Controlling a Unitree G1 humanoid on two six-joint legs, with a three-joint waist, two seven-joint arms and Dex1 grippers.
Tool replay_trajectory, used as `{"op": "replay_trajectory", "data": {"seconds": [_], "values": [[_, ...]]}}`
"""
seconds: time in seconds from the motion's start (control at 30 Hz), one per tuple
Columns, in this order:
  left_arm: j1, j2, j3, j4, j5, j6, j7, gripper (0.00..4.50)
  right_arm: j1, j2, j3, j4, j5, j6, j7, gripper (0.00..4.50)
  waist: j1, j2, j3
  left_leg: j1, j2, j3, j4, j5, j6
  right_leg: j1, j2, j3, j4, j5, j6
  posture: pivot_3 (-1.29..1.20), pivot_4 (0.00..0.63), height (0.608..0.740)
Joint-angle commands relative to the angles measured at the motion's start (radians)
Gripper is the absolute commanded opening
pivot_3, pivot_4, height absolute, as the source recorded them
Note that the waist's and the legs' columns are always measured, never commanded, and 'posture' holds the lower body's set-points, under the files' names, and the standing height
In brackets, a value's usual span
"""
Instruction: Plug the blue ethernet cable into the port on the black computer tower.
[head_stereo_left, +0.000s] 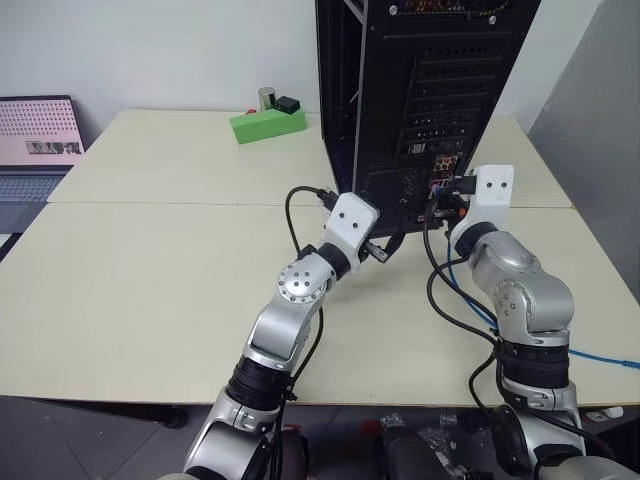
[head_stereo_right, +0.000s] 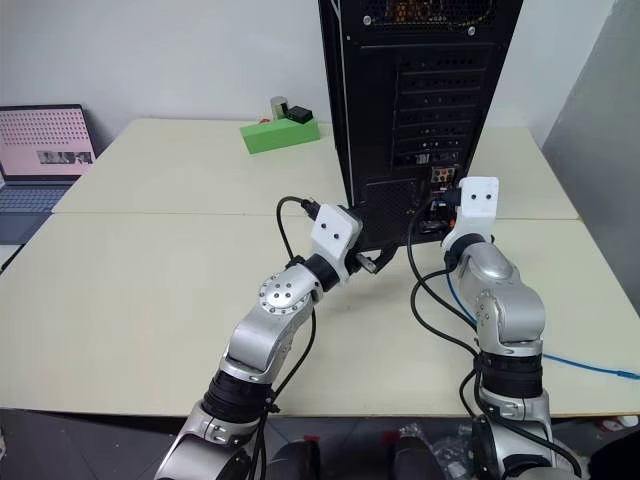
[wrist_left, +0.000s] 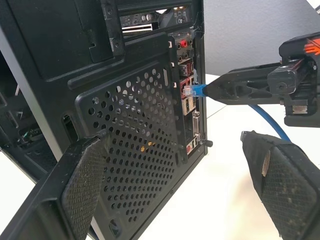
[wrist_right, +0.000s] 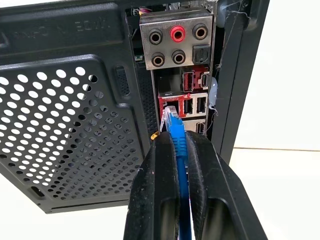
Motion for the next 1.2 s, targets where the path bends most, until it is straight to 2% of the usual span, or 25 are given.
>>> {"op": "replay_trajectory", "data": {"seconds": [0.03,1.2], "values": [[0.001,-0.001,-0.012,-0.022,0.007,-0.023,-0.001,4.43,-0.028,-0.007,-0.015,-0.022,-0.008,-0.029,-0.003,0.00,0.000,0.000,0.000,0.000,0.000,0.000,0.000,0.000,0.000,0.000,0.000,0.000,0.000,0.000,0.000,0.00,0.150,0.740],[0.006,0.004,-0.022,-0.027,0.009,-0.026,0.000,4.43,-0.024,-0.014,0.052,0.004,-0.069,-0.074,0.031,0.00,-0.008,0.000,0.000,0.000,0.000,0.000,0.000,0.000,0.000,0.000,0.000,0.000,0.000,0.000,0.000,0.00,0.150,0.740]]}}
